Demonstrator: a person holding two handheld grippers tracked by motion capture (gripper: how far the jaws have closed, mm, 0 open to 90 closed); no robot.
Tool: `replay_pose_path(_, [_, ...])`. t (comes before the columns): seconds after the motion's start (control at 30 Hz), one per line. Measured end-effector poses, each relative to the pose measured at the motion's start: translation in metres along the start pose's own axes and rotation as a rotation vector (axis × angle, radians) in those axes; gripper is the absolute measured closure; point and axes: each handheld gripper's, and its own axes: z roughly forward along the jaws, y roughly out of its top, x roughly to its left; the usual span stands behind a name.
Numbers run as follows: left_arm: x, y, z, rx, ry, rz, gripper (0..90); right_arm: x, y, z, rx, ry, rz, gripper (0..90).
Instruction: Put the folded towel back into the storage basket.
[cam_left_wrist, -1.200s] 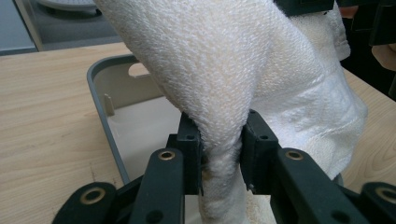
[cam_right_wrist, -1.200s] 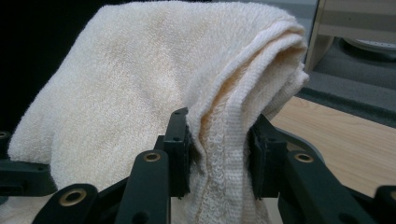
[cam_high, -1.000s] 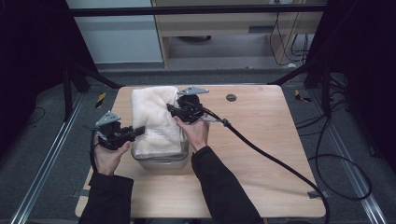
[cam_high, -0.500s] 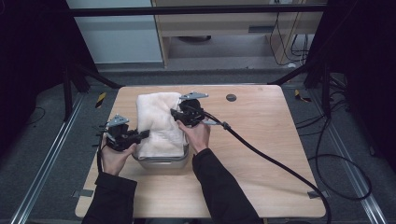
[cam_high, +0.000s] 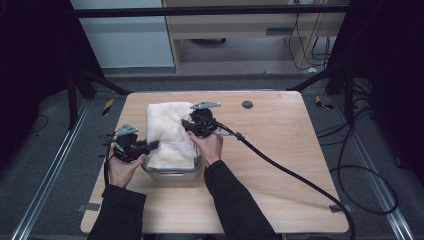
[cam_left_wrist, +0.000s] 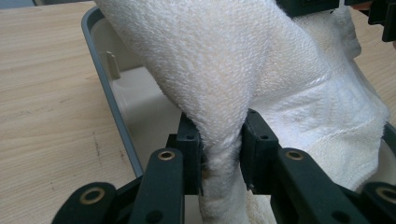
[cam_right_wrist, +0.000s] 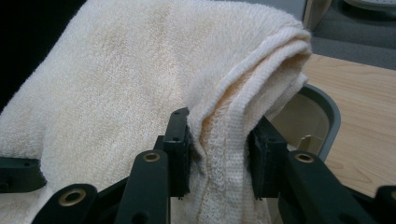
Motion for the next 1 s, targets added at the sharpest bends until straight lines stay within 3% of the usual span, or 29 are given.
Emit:
replay_pose_path(0.5, [0.000, -0.009, 0.016, 0.050, 0.037, -0.002, 71.1, -0.002, -0.015, 0.016, 0.045, -0.030, -0.008, 64.2])
replay_pose_path(1.0, [-0.003, -0.013, 0.027, 0.092, 0.104, 0.018, 65.1, -0.004, -0.026, 0.024, 0.082, -0.060, -0.055, 62.0])
